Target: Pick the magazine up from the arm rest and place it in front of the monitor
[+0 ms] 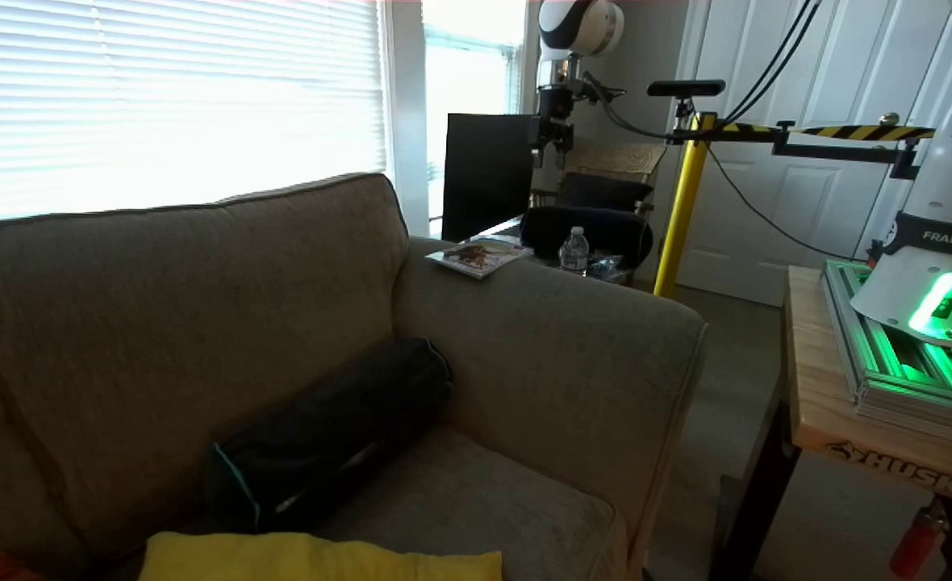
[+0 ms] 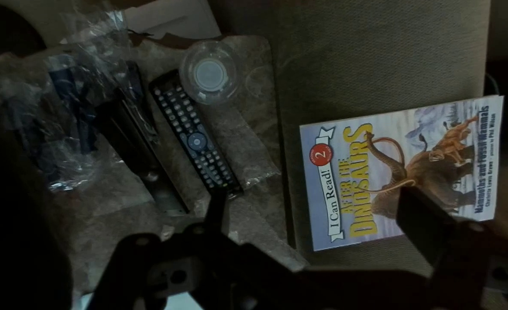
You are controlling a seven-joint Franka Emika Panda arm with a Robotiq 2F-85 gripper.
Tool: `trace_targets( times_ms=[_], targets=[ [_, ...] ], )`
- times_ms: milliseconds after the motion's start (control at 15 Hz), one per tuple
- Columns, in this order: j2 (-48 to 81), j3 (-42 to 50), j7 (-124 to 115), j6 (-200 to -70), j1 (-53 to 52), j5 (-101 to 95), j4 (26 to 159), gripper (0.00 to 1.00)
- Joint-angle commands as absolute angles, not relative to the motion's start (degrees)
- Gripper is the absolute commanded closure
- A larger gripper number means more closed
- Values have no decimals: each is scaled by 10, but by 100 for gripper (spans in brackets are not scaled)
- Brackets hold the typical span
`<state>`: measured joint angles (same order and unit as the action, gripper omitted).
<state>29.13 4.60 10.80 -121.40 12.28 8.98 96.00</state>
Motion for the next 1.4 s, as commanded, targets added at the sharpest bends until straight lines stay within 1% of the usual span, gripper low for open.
trace_targets(
  times_ms=[0, 267, 467, 533, 733, 867, 1067, 1200, 1333],
  targets=[
    [399, 10, 194, -1121, 176, 143, 820, 0],
    [485, -20, 249, -1005, 217, 173, 708, 0],
    [534, -19, 230, -930, 228, 178, 634, 0],
    [488, -10, 235, -981, 215, 161, 711, 0],
    [498, -9, 235, -976, 217, 160, 700, 0],
    [468, -15, 257, -1061, 225, 180, 743, 0],
    [482, -29, 269, -1146, 231, 194, 747, 0],
    [489, -42, 282, -1166, 238, 206, 753, 0],
    [498, -54, 298, -1159, 246, 216, 757, 0]
  ],
)
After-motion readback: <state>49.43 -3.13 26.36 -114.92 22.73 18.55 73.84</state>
